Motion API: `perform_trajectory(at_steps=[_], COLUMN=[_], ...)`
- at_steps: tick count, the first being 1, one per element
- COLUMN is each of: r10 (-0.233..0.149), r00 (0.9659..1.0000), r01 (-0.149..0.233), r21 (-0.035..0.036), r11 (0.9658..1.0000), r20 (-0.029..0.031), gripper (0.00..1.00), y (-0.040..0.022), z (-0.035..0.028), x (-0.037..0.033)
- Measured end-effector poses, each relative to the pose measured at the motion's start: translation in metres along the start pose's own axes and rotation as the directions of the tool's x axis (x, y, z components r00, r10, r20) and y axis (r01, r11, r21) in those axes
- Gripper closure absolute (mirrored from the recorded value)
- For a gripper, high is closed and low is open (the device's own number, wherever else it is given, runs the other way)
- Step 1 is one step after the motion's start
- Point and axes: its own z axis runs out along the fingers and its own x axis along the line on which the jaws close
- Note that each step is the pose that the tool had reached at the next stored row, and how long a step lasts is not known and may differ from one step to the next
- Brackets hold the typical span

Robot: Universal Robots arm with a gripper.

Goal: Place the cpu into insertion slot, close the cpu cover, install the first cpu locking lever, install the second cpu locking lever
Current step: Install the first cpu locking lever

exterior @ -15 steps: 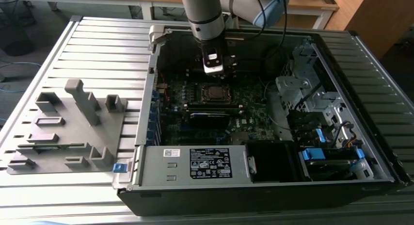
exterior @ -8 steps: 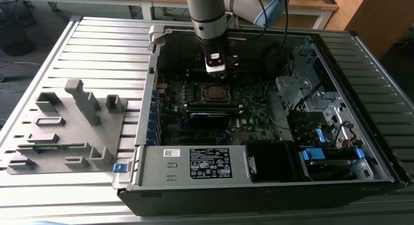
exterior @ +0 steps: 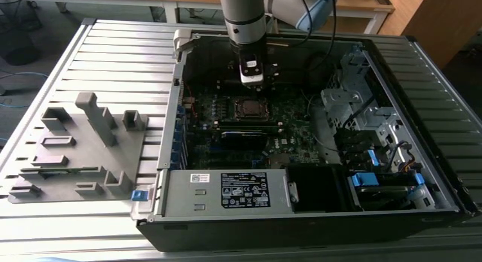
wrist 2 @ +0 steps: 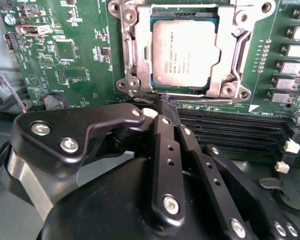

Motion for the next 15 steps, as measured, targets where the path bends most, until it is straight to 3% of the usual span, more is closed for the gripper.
perform_trajectory(at_steps=[4,12,15], r10=[0.002,0.002,0.003], r00=[1.0000,1.0000,0.9999], r01=[-0.002,-0.002,-0.003], r21=[-0.0083,-0.0058,-0.0081], r11=[1.0000,1.0000,1.0000], r20=[-0.0050,-0.0088,-0.0103], gripper=[0.89,0.89,0.89], y=[0.0000,0.0000,-0.0011], z=[0.0000,-0.0040,-0.0049], x=[-0.0001,-0.0028,-0.0038])
